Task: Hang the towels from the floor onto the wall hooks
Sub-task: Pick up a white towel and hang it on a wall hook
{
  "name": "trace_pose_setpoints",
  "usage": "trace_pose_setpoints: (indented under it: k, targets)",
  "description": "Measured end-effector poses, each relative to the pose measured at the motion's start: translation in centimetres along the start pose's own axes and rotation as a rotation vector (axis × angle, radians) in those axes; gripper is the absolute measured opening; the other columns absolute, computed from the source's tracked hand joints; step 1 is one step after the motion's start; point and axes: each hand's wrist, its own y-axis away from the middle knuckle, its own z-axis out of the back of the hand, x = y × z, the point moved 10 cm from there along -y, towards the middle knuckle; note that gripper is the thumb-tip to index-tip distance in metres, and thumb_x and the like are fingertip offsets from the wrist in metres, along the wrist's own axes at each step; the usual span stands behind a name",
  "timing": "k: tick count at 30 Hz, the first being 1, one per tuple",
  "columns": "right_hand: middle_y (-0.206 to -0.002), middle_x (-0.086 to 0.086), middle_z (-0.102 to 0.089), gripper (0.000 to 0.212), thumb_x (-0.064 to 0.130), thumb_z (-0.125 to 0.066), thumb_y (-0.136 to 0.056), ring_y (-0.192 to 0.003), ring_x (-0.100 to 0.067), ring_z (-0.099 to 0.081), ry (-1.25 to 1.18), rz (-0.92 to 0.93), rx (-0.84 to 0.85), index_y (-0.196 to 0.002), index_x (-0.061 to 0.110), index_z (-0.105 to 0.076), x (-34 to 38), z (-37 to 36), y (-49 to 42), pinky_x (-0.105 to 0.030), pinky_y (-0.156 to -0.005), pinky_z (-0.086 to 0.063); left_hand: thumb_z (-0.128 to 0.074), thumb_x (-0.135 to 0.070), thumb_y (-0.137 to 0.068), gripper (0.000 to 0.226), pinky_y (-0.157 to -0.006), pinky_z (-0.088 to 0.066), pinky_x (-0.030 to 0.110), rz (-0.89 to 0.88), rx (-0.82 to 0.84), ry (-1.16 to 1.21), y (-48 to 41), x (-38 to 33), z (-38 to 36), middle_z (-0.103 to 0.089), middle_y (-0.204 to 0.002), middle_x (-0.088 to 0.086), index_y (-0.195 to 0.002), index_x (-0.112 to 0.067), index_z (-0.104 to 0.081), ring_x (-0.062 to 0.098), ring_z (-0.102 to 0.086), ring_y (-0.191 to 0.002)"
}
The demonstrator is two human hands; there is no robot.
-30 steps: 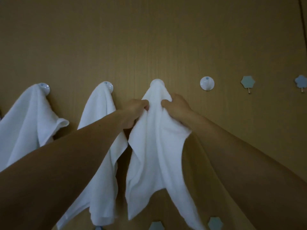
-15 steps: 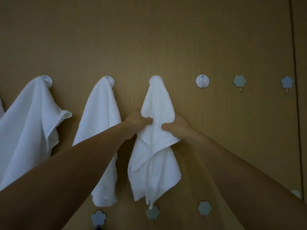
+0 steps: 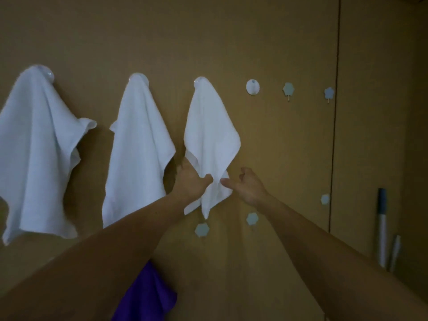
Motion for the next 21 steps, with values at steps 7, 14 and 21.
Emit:
trace_pose_setpoints:
  k: [7,14,21]
  targets:
    - [-0.147,-0.009,-0.04,0.091,0.053,-0.071,-0.077,-0.122,-0.02,-0.049,0.193,-0.161,0.019,-0.147,0.009,-0.03,-6.6,1.1,11.9,-0.014,-0.086,-0.038,-0.069,-0.033,-0.083,0.073,-0.102,-0.041,0.047,0.162,0.178,0.042,9.4,5.3,-5.5,-0.047,-0.134,0.019,-0.137,-0.001,-0.033,0.035,-0.048,-0.122]
    - [-0.152,-0.007,-0.032,0.085,0.055,-0.066,-0.081,-0.131,-0.026,-0.043,0.295,-0.409,0.063,-0.147,0.013,-0.033,-15.4,6.0,24.1,-0.031,-0.102,-0.04,-0.066,-0.042,-0.082,0.079,-0.102,-0.04,0.03,0.264,0.513,0.006,20.2,6.8,-15.0,-0.043,-0.139,0.013,-0.142,-0.003,-0.031,0.027,-0.048,-0.121]
    - [-0.128,-0.011,-0.058,0.05,0.035,-0.069,-0.085,-0.117,-0.027,-0.056,0.367,-0.673,0.06,-0.127,0.011,-0.057,-25.5,16.2,41.3,-0.027,-0.094,-0.044,-0.065,-0.042,-0.085,0.085,-0.102,-0.042,0.034,0.262,0.88,-0.109,36.0,0.2,-28.0,-0.035,-0.146,0.017,-0.147,-0.002,-0.021,0.031,-0.043,-0.128]
